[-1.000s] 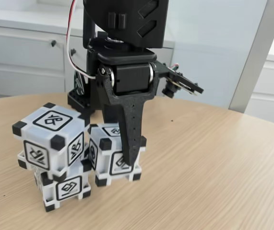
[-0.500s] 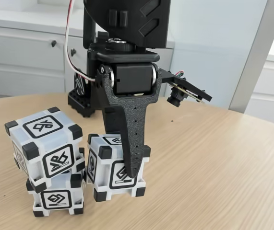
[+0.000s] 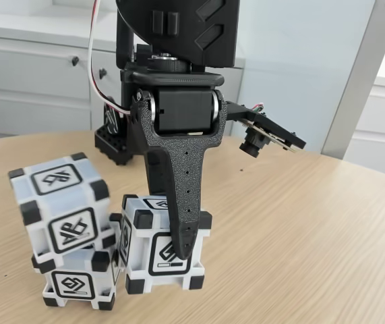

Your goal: Stack cubes from left to right.

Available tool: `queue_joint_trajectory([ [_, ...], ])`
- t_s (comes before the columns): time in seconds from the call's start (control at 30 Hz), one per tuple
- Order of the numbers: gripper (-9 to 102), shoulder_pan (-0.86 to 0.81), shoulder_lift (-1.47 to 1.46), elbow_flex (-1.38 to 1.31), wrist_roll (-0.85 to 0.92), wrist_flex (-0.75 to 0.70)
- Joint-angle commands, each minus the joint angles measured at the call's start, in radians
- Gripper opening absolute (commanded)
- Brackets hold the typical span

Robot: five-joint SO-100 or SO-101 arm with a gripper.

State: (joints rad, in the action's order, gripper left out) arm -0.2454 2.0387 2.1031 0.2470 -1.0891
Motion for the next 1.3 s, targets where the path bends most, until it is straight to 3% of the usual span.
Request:
queue_joint_trajectory([
  [0.0,0,0.005,0.038,-0.026,-0.011,0.028],
  [0.43,0,0.011,0.038,-0.014,-0.061,0.008],
  [0.87,0,0.244,0.041,-0.015,-0.11,0.005],
  [1.27,0,0.232,0.38,-0.025,-0.029,0.002],
])
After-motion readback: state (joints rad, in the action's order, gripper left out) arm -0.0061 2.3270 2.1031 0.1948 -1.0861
